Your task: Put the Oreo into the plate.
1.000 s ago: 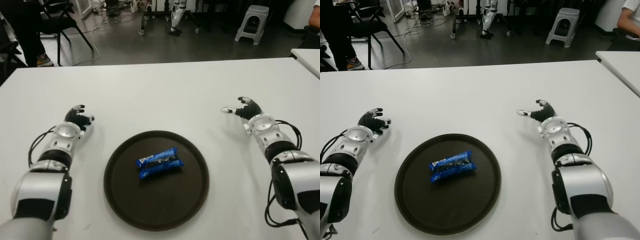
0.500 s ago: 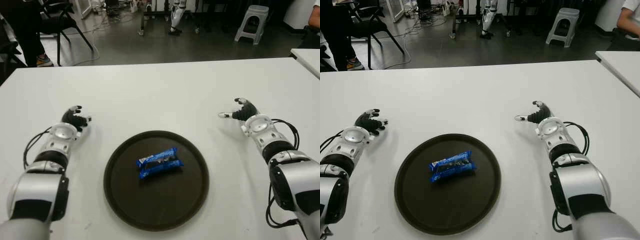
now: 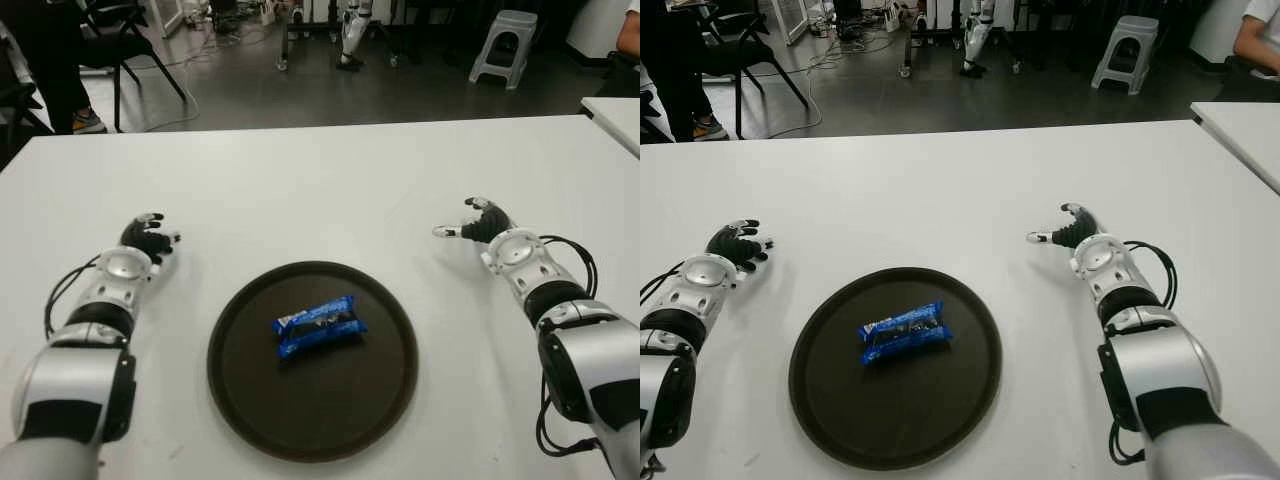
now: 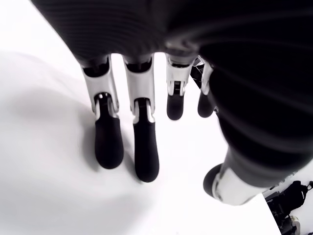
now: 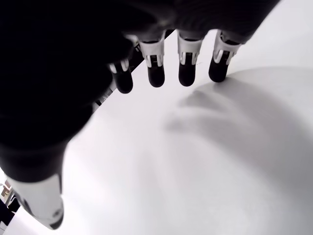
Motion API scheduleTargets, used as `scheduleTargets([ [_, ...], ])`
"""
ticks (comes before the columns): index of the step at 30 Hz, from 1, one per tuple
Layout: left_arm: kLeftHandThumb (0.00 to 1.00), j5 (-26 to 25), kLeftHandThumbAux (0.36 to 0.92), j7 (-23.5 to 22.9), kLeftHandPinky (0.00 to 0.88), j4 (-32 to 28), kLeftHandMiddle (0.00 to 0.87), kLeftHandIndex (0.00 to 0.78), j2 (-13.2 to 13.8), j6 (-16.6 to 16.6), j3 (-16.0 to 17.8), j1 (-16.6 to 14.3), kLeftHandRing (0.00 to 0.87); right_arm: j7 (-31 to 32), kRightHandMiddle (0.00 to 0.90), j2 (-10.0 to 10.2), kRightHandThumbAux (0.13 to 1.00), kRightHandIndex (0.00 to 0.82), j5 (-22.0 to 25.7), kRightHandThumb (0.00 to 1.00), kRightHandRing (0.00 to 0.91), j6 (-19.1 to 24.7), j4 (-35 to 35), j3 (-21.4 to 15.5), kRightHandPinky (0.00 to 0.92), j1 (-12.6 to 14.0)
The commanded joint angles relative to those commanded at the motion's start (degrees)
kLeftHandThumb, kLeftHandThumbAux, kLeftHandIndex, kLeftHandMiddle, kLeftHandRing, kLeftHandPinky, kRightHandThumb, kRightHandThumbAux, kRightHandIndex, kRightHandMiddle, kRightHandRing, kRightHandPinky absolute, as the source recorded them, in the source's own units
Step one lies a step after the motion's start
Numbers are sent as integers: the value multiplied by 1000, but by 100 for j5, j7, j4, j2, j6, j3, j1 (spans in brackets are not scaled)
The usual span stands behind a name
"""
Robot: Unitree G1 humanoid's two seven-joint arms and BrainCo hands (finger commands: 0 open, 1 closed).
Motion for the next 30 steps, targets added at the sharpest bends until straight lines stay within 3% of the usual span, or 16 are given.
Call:
scheduleTargets([
  [15, 185, 27, 747, -15, 231, 1, 162, 163, 1, 14, -28, -14, 197, 55, 6, -2, 687, 50, 47, 0, 0, -31, -1, -31, 0, 6],
  [30, 201, -9, 781, -40, 224, 8, 163, 160, -15, -38, 49, -4, 192, -4, 2, 4, 682, 43, 15, 0, 0, -4, -4, -28, 0, -1],
])
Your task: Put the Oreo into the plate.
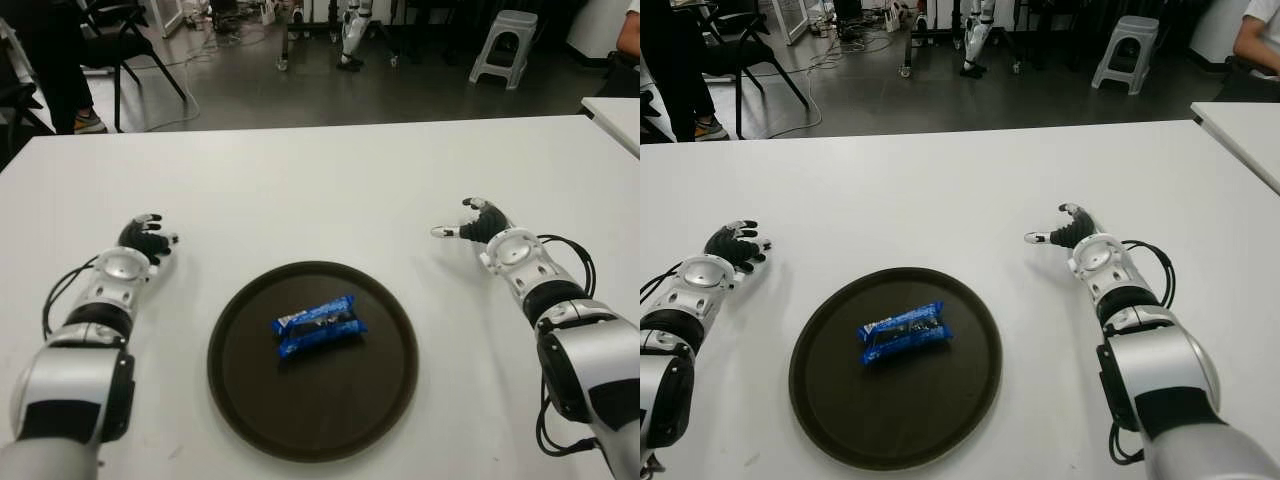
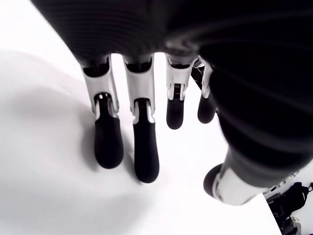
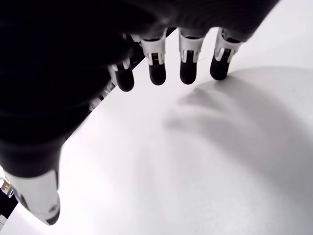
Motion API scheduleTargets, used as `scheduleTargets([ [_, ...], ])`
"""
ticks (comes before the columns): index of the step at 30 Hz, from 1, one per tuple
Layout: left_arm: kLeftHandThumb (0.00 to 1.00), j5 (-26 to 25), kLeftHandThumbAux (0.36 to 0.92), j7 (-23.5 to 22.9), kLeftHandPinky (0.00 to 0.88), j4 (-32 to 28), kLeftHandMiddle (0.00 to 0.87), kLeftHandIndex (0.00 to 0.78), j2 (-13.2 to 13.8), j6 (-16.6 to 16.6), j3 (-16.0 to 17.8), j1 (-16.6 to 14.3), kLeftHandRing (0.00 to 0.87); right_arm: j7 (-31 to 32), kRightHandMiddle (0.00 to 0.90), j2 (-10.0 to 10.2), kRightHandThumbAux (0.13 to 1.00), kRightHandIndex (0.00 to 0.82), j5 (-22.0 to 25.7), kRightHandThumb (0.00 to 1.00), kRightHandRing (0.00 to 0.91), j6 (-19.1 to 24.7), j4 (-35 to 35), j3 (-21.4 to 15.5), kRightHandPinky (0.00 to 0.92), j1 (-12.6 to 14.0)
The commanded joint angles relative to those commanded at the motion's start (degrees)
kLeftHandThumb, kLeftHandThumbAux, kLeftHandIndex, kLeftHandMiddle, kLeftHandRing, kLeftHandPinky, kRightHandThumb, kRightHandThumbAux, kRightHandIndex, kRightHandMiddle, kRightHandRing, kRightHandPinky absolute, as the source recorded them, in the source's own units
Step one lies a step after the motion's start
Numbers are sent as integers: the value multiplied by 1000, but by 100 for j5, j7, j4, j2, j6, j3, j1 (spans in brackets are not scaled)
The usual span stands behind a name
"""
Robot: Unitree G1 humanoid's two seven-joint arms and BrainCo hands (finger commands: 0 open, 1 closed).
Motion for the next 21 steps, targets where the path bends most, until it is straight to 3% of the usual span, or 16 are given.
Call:
scheduleTargets([
  [9, 218, -14, 784, -4, 236, -4, 175, 182, -10, -27, 19, -7, 207, 37, 9, -7, 686, 49, -15, 0, 0, 30, 1, 25, 0, -13],
  [21, 200, 26, 772, 12, 221, 10, 153, 145, -8, 18, -15, -16, 189, 75, 11, -24, 678, 45, -12, 0, 0, 10, 2, 20, 0, -6],
])
